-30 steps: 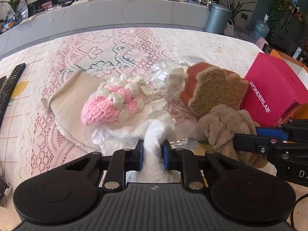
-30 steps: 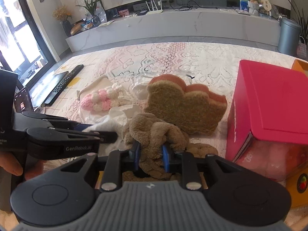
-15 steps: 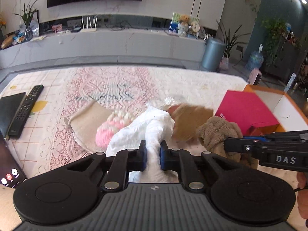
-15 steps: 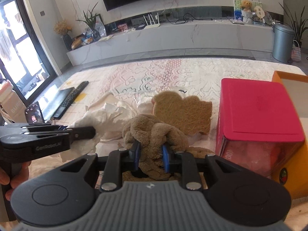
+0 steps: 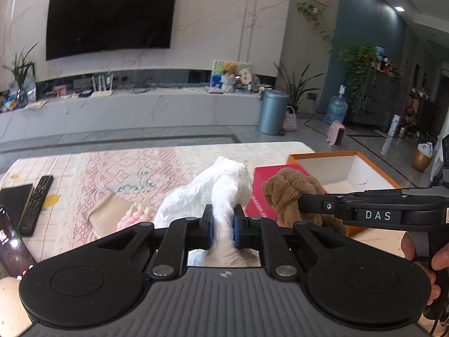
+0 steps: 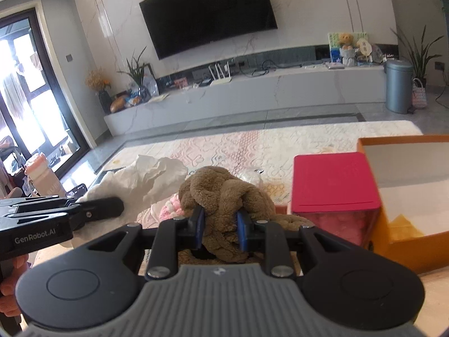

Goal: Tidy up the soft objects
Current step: 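Carry the plush and white cloth into the orange box and open both tools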

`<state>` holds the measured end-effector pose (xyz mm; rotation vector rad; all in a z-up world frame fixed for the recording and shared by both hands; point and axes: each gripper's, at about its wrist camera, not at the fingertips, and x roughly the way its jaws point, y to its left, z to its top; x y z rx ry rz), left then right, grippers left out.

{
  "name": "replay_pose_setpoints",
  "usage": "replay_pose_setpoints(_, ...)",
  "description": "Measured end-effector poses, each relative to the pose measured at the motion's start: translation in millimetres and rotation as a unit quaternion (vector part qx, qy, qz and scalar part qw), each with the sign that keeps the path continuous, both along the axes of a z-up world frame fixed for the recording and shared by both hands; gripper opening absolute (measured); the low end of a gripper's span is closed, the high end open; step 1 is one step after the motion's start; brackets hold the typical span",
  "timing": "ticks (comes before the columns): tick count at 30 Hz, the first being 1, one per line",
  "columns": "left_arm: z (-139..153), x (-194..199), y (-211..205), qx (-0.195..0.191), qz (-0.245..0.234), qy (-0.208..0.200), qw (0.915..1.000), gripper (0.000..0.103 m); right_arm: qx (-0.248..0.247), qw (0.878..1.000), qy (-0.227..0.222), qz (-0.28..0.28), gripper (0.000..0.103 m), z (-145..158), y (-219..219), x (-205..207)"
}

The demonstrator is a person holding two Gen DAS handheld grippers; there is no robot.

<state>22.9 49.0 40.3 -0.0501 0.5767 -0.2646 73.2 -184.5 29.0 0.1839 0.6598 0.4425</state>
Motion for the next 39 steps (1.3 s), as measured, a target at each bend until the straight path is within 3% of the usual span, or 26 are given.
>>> replay_pose_setpoints(12, 26.4, 9.3, -81.5, 0.005, -0.105, -0.048, 0.9933, 0.014, -0.018, 0.996, -0.049, -0.071, 0.023, 37.0, -87.9, -37.2)
replay_pose_setpoints(22, 30.5, 66.9, -167.4, 0.008, -0.196, -0.047, 0.9794, 0.015, -0.060, 0.988, -0.069, -0.126, 0.023, 61.6, -160.8, 2.0)
replay_pose_setpoints(25, 27.8, 91.7, -190.9, 0.020, -0.216, -0.033, 0.9757, 0.015, -0.065, 0.987, -0.054, -0.139, 0.023, 58.1, -182.0, 25.4)
replay_pose_setpoints(29, 15.7, 122.1, -226.4, 0.067, -0.251, -0.016, 0.9656, 0.015, -0.058, 0.986, -0.016, -0.155, 0.023, 42.2, -209.3, 62.0)
replay_pose_setpoints(36, -33.6, 179.5, -282.8, 0.162, -0.297, 0.053, 0.9396, 0.015, -0.089, 0.980, 0.075, -0.162, 0.023, -5.3, -231.9, 127.3)
replay_pose_setpoints(39, -59.2, 193.1, -298.6, 0.208, -0.310, 0.087, 0.9237, 0.015, -0.110, 0.975, 0.115, -0.153, 0.023, -28.7, -231.4, 150.0)
